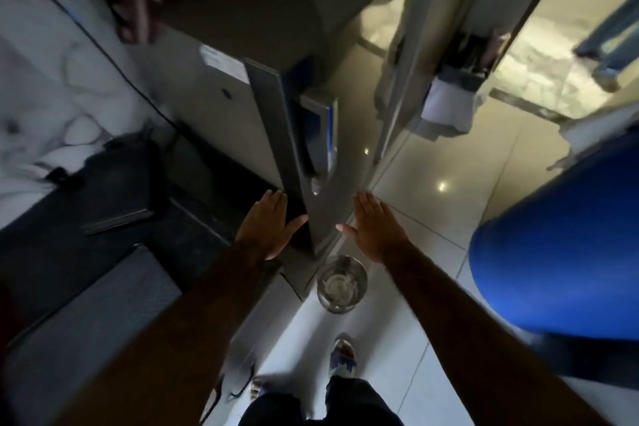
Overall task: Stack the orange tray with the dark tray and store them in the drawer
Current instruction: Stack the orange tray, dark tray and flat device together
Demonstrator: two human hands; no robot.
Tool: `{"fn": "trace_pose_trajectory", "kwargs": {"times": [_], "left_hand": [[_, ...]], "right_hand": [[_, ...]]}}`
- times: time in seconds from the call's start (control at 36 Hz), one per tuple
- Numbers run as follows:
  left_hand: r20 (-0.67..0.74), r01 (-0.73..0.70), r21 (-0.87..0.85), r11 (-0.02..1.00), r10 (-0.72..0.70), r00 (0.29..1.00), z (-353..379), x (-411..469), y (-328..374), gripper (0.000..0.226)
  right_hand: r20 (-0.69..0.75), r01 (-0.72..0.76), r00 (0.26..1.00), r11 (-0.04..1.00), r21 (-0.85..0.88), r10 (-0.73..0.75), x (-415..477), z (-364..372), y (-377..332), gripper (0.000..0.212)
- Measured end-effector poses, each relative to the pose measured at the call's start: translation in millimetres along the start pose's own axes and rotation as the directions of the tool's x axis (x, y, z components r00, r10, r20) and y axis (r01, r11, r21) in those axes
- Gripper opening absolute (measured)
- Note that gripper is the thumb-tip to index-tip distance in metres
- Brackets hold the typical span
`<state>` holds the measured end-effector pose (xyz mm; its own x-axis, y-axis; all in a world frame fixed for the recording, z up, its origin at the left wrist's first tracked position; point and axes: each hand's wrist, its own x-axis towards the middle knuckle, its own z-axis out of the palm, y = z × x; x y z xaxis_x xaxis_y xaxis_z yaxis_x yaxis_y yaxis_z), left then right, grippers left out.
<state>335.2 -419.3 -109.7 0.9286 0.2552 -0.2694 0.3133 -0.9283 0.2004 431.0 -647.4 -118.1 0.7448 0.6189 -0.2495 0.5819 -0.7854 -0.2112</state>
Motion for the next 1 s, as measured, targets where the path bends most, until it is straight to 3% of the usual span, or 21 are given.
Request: {"fn": "trace_pose_trajectory", "kwargs": {"times": [0.19,0.36,0.58,0.78,0.92,1.0], "left_hand": [[-0.093,0.236,-0.038,0.971,-0.239,0.967,-23,-61,-93,0.092],[-0.137,0.456,-0.156,0.876,-0.476,0.869,-28,-129,-169,0.091],[-0.119,0.640,-0.239,0.730,-0.676,0.727,-9,-226,-244,0.096],[-0.036,0.766,-0.316,0.559,-0.814,0.579,22,-292,-281,0.095],[0.155,0.874,-0.341,0.346,-0.897,0.415,57,-339,-295,0.101],[0.284,0.903,-0.337,0.267,-0.885,0.368,74,-359,-299,0.102]], "right_hand": [[0.024,0.263,0.965,0.960,-0.094,-0.262,35,-14,-87,0.091],[0.015,0.474,0.877,0.861,-0.185,-0.480,63,-13,-178,0.090],[0.090,0.658,0.747,0.711,-0.248,-0.659,77,8,-288,0.091],[0.212,0.728,0.685,0.647,-0.227,-0.697,75,41,-347,0.092],[0.317,0.673,0.725,0.727,-0.134,-0.612,70,75,-361,0.092],[0.341,0.593,0.785,0.787,-0.173,-0.517,64,93,-366,0.088]]}}
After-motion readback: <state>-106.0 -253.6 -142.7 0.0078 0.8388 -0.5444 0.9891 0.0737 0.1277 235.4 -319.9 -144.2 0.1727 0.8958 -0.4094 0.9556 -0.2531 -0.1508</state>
